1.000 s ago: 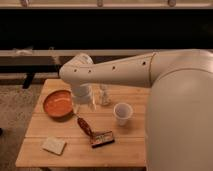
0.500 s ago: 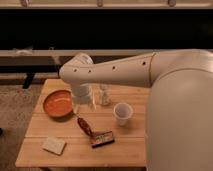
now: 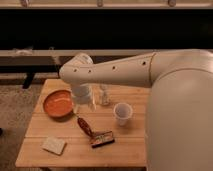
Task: Knock the bottle over
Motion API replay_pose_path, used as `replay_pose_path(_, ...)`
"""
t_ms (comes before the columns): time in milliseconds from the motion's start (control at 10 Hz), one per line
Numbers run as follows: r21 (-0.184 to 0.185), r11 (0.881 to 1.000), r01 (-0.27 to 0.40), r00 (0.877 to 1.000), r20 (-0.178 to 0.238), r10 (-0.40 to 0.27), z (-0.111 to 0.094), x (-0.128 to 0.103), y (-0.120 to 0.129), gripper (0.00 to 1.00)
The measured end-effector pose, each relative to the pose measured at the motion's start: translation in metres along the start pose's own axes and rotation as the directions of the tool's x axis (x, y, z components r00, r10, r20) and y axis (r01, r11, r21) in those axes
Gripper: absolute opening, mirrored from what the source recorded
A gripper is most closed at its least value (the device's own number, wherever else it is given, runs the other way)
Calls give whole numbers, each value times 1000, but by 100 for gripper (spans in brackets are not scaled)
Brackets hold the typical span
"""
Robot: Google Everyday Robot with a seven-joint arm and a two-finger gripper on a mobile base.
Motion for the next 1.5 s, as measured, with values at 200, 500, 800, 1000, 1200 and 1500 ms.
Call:
replay_pose_path(200,0,1000,0,1000,1,0,-1,0,0,65)
replay_pose_path(500,0,1000,0,1000,2,0,-1,0,0,65)
replay_pose_path(800,0,1000,0,1000,1,0,-1,0,0,65)
replay_pose_path(1000,-2,1000,1,1000,1,-1,-1,-1,0,65)
replay_pose_path(1200,6,1000,-4,1000,12,4,-1,-10,-11,65)
replay_pose_path(1500,33,999,-28,999,43,27,-5,-54,-54,65)
